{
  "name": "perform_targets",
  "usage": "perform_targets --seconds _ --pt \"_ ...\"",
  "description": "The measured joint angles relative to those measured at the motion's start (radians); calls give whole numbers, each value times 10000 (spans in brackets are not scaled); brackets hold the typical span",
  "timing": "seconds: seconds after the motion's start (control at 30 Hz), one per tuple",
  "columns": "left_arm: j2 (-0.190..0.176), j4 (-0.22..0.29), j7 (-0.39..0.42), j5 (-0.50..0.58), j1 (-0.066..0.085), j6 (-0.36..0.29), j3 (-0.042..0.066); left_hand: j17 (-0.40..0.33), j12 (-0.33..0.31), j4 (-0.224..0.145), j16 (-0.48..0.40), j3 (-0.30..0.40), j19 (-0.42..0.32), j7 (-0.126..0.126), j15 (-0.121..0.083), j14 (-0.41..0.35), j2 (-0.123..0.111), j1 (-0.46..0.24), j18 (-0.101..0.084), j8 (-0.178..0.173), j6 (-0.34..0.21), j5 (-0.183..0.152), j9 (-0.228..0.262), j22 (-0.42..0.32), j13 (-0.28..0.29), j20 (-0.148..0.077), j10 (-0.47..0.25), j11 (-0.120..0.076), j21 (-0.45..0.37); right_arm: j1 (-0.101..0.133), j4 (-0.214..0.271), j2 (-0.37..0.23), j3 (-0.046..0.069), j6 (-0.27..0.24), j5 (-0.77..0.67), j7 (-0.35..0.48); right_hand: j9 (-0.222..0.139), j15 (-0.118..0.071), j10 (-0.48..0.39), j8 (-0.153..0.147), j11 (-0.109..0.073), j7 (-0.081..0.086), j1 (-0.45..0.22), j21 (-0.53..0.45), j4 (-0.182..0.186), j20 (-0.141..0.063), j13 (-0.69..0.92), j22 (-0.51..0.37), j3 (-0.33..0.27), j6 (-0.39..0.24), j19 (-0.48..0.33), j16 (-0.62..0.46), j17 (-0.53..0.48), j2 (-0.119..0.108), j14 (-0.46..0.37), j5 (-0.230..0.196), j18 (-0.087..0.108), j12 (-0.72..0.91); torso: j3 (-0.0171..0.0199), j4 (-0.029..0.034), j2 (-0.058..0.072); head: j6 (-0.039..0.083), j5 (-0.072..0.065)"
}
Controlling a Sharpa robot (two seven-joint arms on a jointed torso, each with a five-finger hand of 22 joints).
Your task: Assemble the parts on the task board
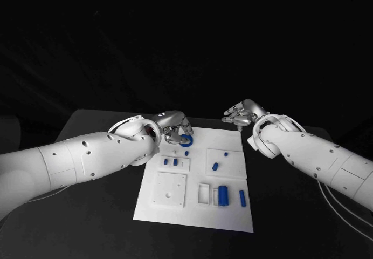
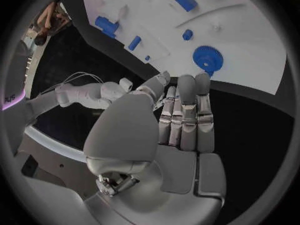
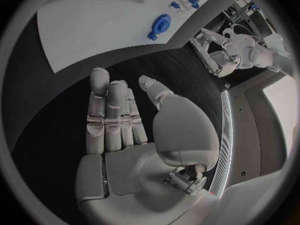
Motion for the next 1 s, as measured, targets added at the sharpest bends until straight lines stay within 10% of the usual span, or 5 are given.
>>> perform_targets --seconds 0.83,1.0 --pt "572 -1133 384 -1627 -302 1526 -192 380 0 164 1004 -589 634 -72 -136 815 113 181 9 1 -358 6 -200 45 -7 -134 -536 -66 208 2 94 135 2 18 156 80 2 26 -159 0 16 33 -57 -38 83 14 2 -154 82 -36 -14 43 -203 -9 -28 0 -5 1 -8 19 -10 -107 7" --pt "638 -1225 477 -1696 -330 1553 -194 317 0 129 1088 -213 668 -34 -4 947 113 181 388 1 -321 44 -200 44 -7 85 -427 -89 392 2 110 144 2 41 229 65 2 26 -159 0 15 33 -57 -37 83 14 2 -159 82 -36 -14 53 -208 -9 -28 0 -7 1 -8 18 -15 -111 -5"
